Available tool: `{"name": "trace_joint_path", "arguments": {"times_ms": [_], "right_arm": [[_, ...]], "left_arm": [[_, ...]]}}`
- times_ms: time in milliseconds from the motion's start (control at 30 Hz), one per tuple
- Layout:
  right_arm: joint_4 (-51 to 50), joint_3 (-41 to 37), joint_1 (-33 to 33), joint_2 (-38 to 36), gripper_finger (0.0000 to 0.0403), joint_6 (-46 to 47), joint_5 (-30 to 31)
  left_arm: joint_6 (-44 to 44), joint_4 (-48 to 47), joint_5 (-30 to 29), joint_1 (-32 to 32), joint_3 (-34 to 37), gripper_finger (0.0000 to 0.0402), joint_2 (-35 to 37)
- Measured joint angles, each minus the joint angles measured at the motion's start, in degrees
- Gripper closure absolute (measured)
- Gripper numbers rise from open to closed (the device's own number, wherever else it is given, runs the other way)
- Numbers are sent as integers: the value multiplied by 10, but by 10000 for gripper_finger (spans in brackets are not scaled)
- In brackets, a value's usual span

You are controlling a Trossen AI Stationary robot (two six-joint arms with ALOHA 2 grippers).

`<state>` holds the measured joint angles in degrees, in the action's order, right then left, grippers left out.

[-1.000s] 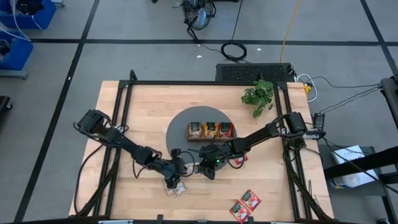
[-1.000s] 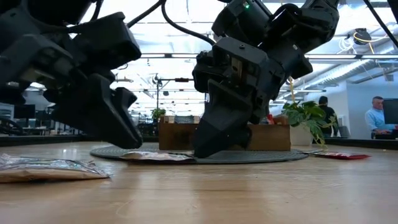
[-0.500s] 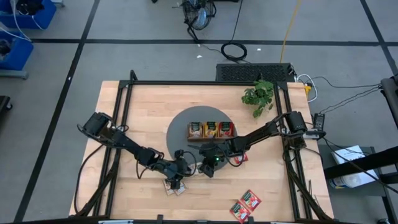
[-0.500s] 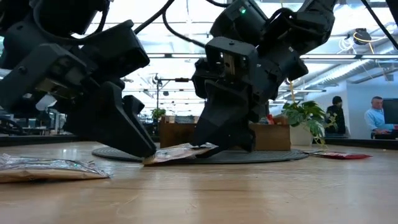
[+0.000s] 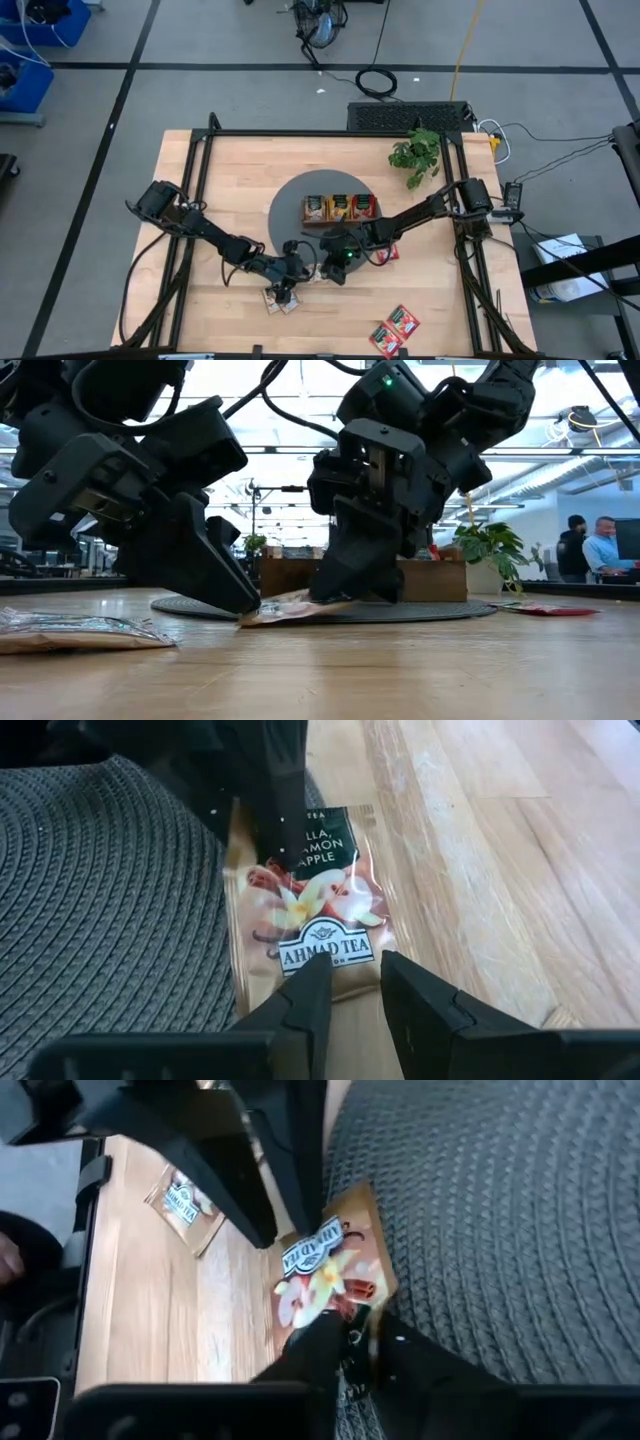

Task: Pick & Place Tea
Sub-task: Put the right light brown tea sachet into the left section of the wooden organizer

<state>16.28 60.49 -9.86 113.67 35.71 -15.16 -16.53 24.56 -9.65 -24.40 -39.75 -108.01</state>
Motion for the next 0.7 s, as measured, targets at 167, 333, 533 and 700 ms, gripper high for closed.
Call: {"name": "trace_joint_path", "arguments": {"times_ms": [167,333,533,700], "right_arm": [[13,0,-8,0,394,-25,-1],[13,0,-11,-12,400,-51,-2],[-20,0,-12,-66,402,-85,-4],[-121,11,-7,-141,402,-145,-4]], "left_arm": [[33,19,-3,-1,1,305,0],[94,43,-12,-20,2,305,14],[85,24,-25,-67,2,305,69],[58,-1,-36,-109,1,305,96]]}}
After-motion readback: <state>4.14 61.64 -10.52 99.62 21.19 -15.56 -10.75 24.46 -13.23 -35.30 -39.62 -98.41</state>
